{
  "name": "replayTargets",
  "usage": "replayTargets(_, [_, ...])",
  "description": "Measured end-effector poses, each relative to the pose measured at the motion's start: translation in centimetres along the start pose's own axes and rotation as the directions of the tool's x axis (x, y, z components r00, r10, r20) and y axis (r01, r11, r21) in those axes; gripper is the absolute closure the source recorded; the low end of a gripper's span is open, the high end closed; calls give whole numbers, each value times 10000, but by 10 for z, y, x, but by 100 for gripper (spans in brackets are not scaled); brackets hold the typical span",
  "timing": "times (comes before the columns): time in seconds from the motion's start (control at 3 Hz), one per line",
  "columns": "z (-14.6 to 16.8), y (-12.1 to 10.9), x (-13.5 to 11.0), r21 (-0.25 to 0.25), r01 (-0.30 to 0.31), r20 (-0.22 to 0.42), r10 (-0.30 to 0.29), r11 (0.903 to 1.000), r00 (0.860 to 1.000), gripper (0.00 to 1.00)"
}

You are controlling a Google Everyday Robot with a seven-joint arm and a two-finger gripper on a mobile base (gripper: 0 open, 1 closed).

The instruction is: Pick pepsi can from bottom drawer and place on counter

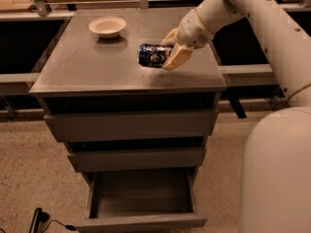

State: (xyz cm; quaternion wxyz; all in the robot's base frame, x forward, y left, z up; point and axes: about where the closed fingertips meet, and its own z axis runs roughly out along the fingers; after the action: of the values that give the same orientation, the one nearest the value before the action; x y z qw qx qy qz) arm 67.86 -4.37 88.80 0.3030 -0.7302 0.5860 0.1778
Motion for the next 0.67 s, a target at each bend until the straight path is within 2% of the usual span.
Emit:
replayTargets(0.33, [20, -22, 9, -120, -669, 676, 675, 9977, 9954, 100])
replayTargets(0.67, [33, -34, 32, -90, -1411, 627, 1414, 9900, 9880, 82])
